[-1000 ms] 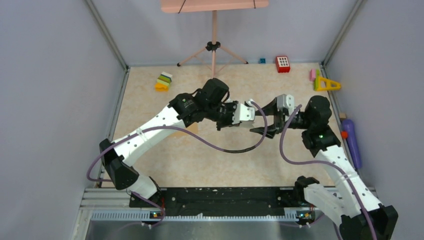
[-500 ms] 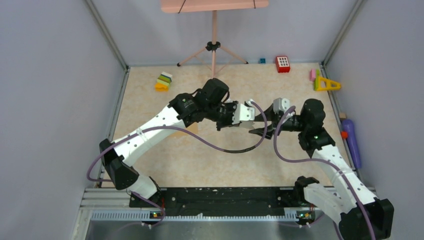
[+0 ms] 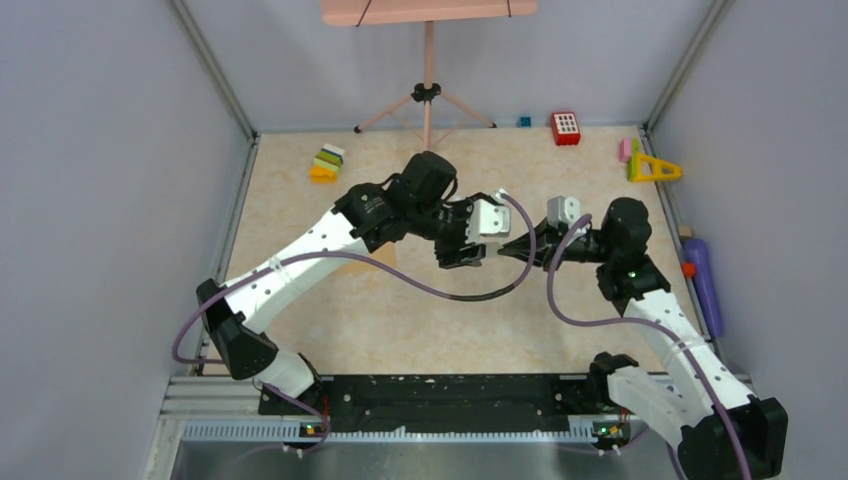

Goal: Place the letter into the envelope and seal it
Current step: Fold the letter.

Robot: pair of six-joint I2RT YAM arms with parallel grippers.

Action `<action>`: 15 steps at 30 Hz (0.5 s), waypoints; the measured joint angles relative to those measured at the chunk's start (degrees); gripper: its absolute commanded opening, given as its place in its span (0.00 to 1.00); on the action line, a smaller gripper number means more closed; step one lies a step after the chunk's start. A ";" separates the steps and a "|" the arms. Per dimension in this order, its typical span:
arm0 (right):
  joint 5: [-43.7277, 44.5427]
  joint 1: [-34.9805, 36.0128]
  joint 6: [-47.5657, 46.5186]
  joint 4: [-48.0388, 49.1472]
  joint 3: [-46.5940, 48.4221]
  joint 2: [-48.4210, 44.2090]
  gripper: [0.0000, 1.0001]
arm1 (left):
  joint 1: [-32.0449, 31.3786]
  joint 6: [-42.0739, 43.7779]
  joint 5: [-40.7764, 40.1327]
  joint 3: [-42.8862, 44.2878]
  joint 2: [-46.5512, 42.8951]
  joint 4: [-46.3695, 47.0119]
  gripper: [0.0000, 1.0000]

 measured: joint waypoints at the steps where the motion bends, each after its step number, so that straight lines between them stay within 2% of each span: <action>1: 0.00 0.00 -0.11 -0.02 0.00 0.00 0.00 | 0.00 -0.61 0.37 0.72 0.00 -0.04 0.55; 5: 0.09 0.00 -0.33 -0.02 0.00 0.00 0.00 | 0.39 -3.37 2.36 3.21 0.00 0.35 0.26; 11: 0.22 0.02 -0.35 -0.02 0.00 0.00 0.00 | 0.72 -4.87 4.48 3.82 0.26 0.66 0.12; 13: 0.22 0.02 -0.33 -0.02 0.00 0.00 0.00 | 0.70 -4.85 5.01 3.82 0.63 0.66 0.01; 15: 0.28 0.00 -0.33 -0.04 -0.04 0.00 0.00 | 0.72 -4.83 5.33 3.82 1.03 0.59 0.00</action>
